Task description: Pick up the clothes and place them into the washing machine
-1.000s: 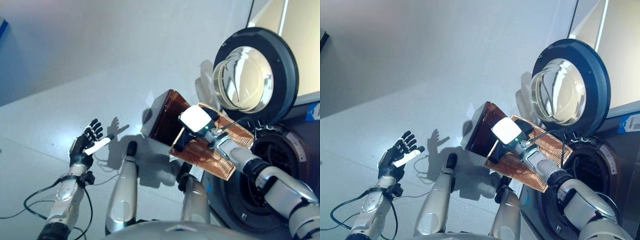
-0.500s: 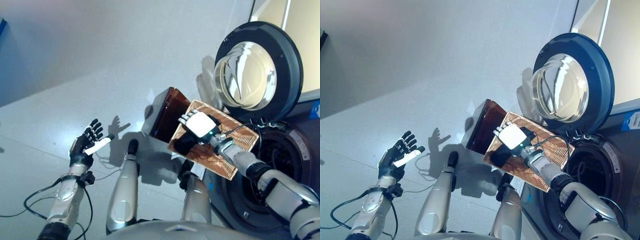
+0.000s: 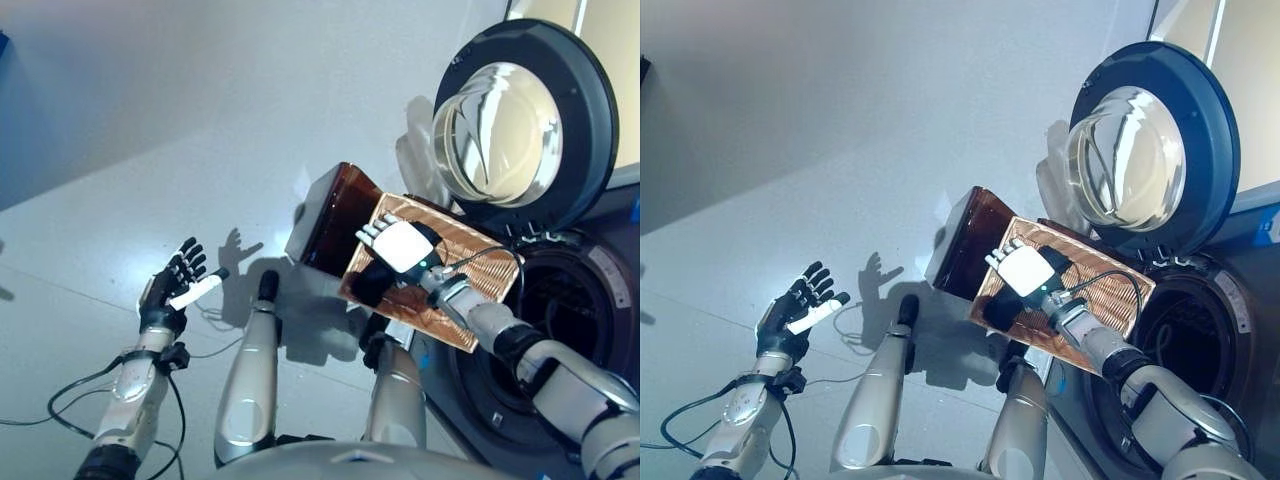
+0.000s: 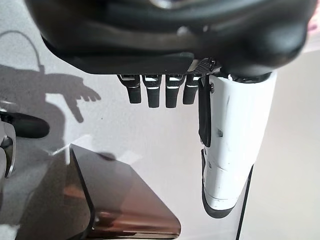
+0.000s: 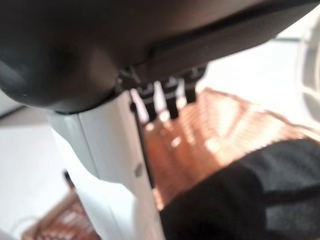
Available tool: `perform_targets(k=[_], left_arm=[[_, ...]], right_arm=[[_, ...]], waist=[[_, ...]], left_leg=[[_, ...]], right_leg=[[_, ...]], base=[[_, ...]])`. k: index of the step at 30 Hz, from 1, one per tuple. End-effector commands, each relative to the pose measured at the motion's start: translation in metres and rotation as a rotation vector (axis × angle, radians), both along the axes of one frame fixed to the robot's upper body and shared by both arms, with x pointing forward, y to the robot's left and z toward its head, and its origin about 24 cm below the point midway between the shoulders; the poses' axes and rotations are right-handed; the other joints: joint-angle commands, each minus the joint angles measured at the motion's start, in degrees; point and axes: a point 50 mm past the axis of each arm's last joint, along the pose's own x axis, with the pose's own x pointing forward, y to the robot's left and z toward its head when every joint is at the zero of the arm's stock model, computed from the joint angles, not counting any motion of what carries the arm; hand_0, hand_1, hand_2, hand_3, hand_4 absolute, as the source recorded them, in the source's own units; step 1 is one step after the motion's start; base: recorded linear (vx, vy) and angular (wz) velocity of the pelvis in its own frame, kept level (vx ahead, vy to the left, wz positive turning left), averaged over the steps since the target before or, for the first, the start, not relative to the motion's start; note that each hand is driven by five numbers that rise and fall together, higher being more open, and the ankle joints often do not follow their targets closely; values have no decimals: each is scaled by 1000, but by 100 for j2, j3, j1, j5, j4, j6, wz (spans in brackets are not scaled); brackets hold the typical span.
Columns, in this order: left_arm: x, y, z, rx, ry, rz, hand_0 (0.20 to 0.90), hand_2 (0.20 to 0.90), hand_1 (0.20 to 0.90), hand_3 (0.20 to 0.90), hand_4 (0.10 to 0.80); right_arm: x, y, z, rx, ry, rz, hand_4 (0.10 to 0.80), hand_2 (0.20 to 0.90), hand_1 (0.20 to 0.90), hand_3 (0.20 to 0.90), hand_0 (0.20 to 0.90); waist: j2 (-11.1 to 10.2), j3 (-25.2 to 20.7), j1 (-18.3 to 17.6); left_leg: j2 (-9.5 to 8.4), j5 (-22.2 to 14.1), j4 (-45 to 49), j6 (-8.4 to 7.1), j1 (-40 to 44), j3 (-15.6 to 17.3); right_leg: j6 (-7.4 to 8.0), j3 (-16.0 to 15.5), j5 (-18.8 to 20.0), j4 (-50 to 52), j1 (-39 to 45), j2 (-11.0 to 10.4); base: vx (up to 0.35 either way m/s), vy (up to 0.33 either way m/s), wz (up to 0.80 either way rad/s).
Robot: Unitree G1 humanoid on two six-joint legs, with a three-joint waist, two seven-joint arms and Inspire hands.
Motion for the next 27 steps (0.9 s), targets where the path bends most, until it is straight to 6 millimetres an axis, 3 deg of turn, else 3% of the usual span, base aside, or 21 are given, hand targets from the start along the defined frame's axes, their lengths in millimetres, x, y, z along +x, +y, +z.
perform_targets(k=[1,10,15,19,24,27], left_arm=[[-8,11,20,68,-108,7,900,900,900,900,800],[-4,7,18,64,-100,-8,900,900,900,900,800],[-3,7,22,61,-118,-17,900,900,900,900,800],[-5,10,21,65,-110,-4,900,900,900,900,800],[-9,13,19,63,-99,9,900,900,900,900,800],[-10,15,19,70,-95,5,900,900,900,900,800]], right_arm=[[9,-25,38,46,-169,-50,800,900,900,900,900],[23,5,51,96,-168,25,800,900,900,900,900],[23,5,43,72,-138,17,800,900,900,900,900],[19,-6,33,31,-108,-20,800,900,900,900,900],[6,-49,19,-47,-86,-168,800,900,900,900,900],[-2,-63,17,-78,-79,-195,800,900,900,900,900]], waist=[[-12,-409,-79],[-94,-462,21],[-81,-471,67],[-88,-485,65],[-86,-498,-2],[-88,-494,-50]], left_leg=[[285,421,-167,-441,-389,-254],[288,427,-200,-433,-323,-325],[262,442,-221,-437,-329,-367],[260,444,-238,-439,-326,-364],[272,430,-231,-436,-305,-337],[286,409,-200,-439,-284,-313]], right_leg=[[204,91,427,100,-178,-82],[206,18,422,110,-78,-89],[207,-40,412,115,-42,-115],[208,-47,406,112,-41,-115],[198,4,394,125,-60,-87],[199,40,375,155,-78,-72]], base=[[0,0,0],[1,-6,1],[2,1,5],[3,4,4],[0,0,0],[-4,1,-3]])
